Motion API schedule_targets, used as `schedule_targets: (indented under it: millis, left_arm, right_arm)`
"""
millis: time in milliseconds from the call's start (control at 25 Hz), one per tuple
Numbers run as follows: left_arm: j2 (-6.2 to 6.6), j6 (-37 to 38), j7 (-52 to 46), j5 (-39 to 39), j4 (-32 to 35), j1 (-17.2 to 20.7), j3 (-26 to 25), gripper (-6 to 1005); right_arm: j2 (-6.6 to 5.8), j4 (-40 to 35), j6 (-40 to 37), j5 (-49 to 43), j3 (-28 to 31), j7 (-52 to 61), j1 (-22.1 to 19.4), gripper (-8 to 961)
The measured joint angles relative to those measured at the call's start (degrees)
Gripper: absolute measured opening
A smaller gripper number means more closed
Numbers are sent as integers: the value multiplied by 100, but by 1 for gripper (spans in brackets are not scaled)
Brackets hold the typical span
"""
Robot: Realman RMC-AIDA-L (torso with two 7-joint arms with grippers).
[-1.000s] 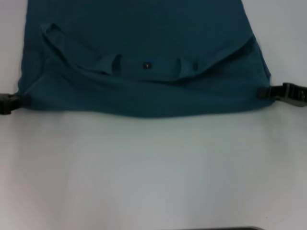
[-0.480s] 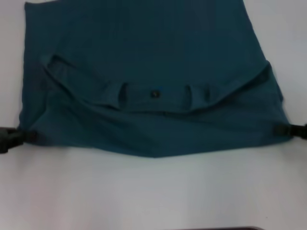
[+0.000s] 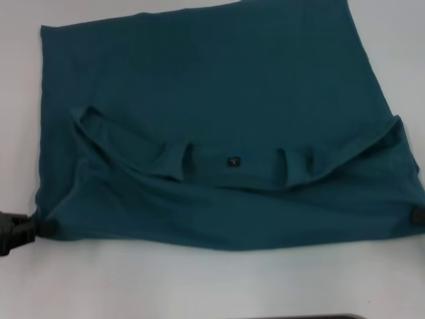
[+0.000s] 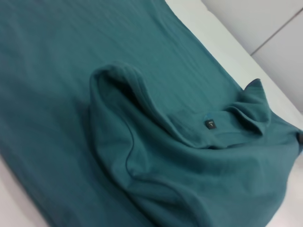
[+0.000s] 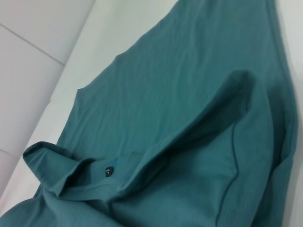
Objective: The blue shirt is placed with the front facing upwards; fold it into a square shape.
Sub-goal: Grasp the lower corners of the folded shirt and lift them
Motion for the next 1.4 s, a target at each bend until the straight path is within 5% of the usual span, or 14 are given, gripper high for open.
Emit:
schedule_targets:
  millis: [600, 1400]
  left_arm:
    - [41, 407, 307, 86, 21, 401, 0, 17]
    - [112, 511, 327, 314, 24, 452, -158, 16]
  right_arm:
    - [58, 37, -467, -33, 96, -542, -458, 44]
    - [9, 8, -757, -290, 384, -666, -604, 44]
